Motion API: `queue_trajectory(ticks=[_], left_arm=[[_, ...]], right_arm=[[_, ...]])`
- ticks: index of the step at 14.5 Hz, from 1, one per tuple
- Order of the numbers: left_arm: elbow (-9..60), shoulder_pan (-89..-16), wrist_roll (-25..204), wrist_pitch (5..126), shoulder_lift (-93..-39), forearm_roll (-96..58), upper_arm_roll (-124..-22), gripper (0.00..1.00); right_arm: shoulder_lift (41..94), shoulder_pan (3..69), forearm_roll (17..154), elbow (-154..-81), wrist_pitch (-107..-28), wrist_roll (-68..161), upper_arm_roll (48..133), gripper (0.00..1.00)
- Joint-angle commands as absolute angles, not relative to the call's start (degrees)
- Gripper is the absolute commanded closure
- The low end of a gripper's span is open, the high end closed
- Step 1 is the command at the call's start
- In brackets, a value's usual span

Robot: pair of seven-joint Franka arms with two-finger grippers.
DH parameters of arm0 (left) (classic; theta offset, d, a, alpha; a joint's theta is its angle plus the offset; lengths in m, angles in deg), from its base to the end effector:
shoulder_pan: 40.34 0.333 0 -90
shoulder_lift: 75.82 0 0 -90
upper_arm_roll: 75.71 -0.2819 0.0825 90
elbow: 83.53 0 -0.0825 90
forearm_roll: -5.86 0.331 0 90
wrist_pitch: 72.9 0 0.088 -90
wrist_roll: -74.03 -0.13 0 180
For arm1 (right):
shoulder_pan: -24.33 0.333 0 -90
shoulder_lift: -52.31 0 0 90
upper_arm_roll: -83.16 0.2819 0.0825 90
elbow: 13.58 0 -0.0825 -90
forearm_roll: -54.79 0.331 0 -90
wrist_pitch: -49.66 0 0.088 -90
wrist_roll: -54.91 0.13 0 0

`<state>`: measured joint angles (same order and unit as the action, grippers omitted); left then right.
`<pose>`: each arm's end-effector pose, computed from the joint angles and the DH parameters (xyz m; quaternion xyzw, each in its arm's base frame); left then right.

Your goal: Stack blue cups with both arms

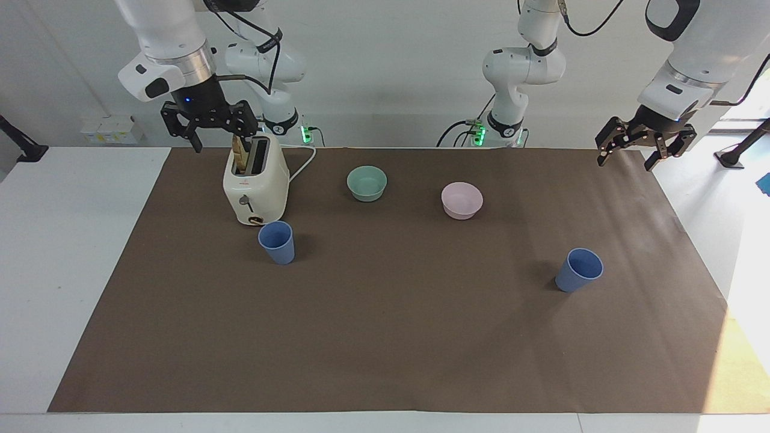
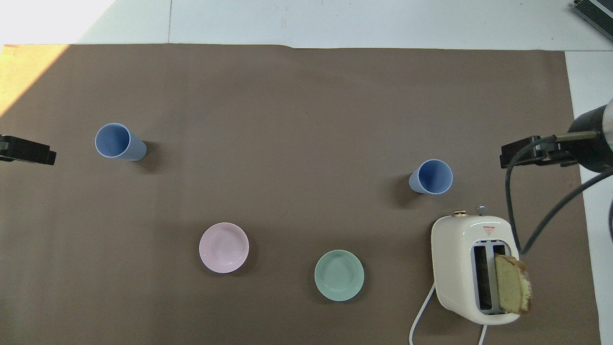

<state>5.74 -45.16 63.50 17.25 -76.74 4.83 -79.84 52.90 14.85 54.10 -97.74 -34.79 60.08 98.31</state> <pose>0.4984 -0.0081 0.5810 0.9950 -0.0979 0.0164 0.0082 0.4925 0.0465 0.5962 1.0000 0.0038 -0.0020 0.0049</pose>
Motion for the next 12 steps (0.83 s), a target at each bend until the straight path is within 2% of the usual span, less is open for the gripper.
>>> queue_trajectory(ticks=[1, 12], left_arm=[[7.0, -44.7, 64.1, 17.3, -78.0, 4.5, -79.7, 0.00], [7.1, -45.5, 63.5, 17.6, -78.1, 4.3, -79.6, 0.00]], right_arm=[[52.6, 14.0, 55.3, -98.4, -35.7, 60.8, 98.6, 0.00], [52.6, 14.0, 55.3, -98.4, -35.7, 60.8, 98.6, 0.00]])
